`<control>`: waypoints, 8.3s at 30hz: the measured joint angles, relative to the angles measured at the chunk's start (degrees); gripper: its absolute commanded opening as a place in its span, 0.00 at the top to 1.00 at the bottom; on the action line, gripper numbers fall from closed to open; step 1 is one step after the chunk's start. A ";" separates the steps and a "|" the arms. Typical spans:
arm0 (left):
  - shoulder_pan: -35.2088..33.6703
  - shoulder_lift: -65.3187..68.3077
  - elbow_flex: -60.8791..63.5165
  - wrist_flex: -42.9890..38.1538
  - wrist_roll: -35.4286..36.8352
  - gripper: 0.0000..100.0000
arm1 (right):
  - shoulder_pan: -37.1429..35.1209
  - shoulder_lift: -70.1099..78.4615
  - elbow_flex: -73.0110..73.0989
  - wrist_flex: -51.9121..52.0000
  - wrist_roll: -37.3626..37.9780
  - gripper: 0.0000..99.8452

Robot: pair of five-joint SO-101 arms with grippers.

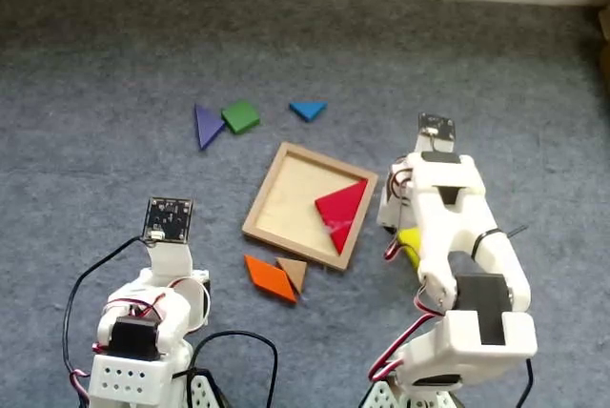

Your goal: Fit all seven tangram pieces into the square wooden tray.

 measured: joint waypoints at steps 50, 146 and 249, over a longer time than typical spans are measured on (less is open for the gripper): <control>0.00 0.00 0.00 0.00 0.00 0.99 | 0.79 -8.62 1.76 1.49 5.89 0.84; 0.00 0.00 0.00 0.00 0.00 0.99 | -21.19 14.77 -27.16 10.55 45.54 0.95; 19.52 49.49 -42.55 5.98 -34.81 0.72 | 2.81 -107.43 63.82 4.22 16.79 0.96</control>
